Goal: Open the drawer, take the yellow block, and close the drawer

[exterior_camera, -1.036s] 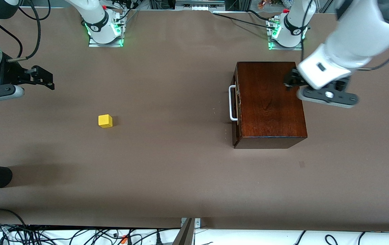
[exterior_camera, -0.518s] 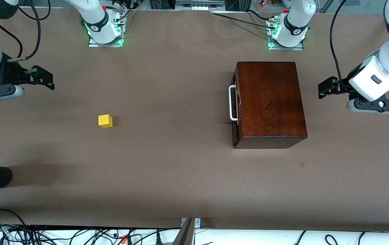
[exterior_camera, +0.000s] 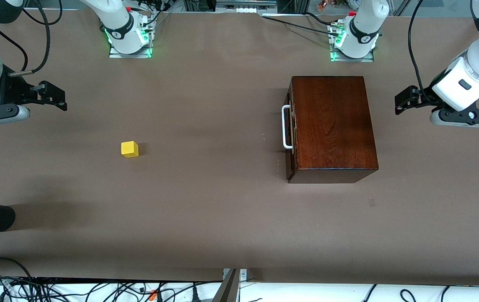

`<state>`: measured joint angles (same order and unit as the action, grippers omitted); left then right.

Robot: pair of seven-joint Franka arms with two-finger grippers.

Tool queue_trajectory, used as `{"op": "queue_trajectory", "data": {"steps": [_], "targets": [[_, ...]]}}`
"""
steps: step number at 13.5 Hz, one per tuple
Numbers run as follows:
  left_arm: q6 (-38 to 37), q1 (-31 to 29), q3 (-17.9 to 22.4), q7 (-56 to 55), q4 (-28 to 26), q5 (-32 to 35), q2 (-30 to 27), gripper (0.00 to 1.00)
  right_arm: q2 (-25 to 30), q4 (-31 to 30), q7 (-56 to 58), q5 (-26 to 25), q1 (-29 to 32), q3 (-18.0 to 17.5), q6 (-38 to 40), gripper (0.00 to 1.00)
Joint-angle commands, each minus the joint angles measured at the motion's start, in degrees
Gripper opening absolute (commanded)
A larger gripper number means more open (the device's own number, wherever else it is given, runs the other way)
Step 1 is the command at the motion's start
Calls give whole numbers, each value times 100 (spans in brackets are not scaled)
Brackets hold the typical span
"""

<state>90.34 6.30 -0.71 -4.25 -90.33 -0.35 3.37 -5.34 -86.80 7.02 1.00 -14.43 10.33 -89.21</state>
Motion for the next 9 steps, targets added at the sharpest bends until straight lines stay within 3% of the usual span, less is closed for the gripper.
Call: {"op": "queue_trajectory", "data": {"steps": [1, 9], "targets": [[142, 20, 62, 135, -178, -106, -178, 100, -37, 120, -60, 14, 10, -4, 35, 100], [98, 29, 53, 135, -107, -70, -143, 100, -37, 120, -60, 14, 10, -4, 35, 100]]}}
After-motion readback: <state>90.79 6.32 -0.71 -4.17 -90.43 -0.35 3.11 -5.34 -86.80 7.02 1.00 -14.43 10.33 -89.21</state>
